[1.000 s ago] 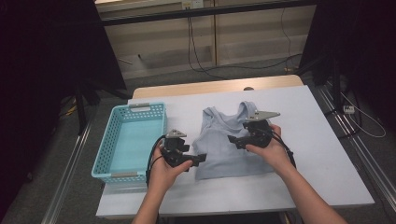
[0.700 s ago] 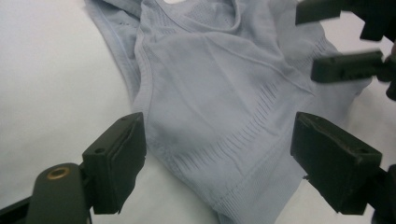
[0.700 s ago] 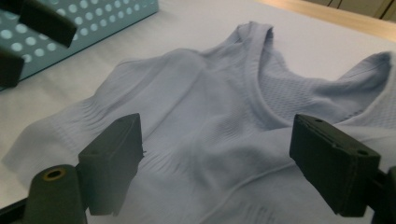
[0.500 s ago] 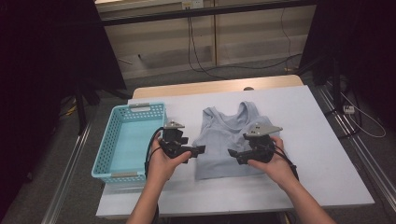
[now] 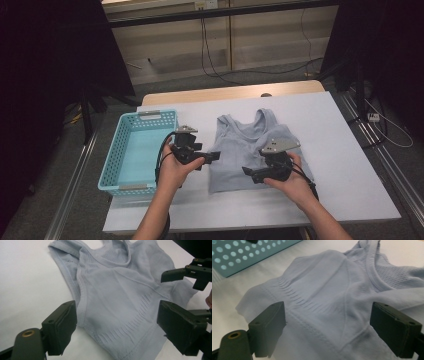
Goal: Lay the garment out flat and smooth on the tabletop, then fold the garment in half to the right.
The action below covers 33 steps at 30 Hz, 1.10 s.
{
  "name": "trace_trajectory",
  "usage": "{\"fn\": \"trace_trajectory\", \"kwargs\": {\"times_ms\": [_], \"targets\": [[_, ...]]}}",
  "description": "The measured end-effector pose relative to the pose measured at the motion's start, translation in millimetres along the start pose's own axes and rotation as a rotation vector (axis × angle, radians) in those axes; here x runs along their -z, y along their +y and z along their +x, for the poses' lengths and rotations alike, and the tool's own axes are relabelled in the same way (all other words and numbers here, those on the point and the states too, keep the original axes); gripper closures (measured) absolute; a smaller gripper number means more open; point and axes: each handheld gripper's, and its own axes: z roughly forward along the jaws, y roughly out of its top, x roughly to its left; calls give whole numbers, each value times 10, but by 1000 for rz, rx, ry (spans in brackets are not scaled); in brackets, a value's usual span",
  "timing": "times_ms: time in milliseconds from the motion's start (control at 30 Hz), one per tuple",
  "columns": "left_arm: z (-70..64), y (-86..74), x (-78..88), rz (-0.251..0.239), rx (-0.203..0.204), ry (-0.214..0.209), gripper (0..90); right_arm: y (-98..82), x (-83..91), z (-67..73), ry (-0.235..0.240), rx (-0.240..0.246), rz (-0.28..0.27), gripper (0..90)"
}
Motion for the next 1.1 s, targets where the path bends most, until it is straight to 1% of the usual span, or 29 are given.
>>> {"fn": "trace_trajectory", "kwargs": {"times_ms": [67, 133, 200, 433, 500, 600, 667, 733, 800, 833, 900, 933, 967, 1000, 1067, 1100], "targets": [[-1, 23, 16, 2, -2, -3, 169, -2, -21, 33, 5, 9, 5, 125], [-5, 50, 25, -1, -4, 3, 168, -7, -36, 67, 10, 16, 6, 114], [0, 77, 36, -2, -9, 3, 168, -10, -42, 94, 7, 29, 11, 107], [32, 121, 33, -3, -9, 5, 166, -3, -60, 150, 29, 20, 2, 108], [52, 129, 38, 0, -11, 8, 165, 0, -77, 176, 32, 33, 8, 108], [77, 136, 47, 0, -6, 15, 165, 13, -103, 218, 45, 41, 4, 109], [95, 139, 54, -3, -5, 25, 165, 20, -124, 246, 52, 55, -1, 109], [118, 142, 63, -2, -2, 33, 165, 23, -155, 277, 57, 73, 3, 108], [143, 142, 72, 1, -1, 42, 165, 29, -182, 312, 66, 75, 9, 109], [152, 142, 75, -2, 5, 44, 165, 32, -196, 330, 71, 78, 12, 120], [173, 142, 85, 5, 1, 46, 165, 45, -216, 371, 86, 77, -1, 150], [177, 138, 84, -2, 11, 50, 165, 53, -228, 391, 94, 82, -5, 155], [186, 135, 85, 2, 7, 54, 165, 62, -242, 410, 99, 89, -1, 160], [188, 131, 84, -2, 12, 55, 165, 69, -256, 430, 106, 89, 2, 169], [201, 126, 92, 7, 8, 58, 165, 76, -281, 470, 133, 99, 6, 248], [200, 121, 89, 4, 14, 59, 165, 78, -297, 493, 141, 108, 7, 264]]}}
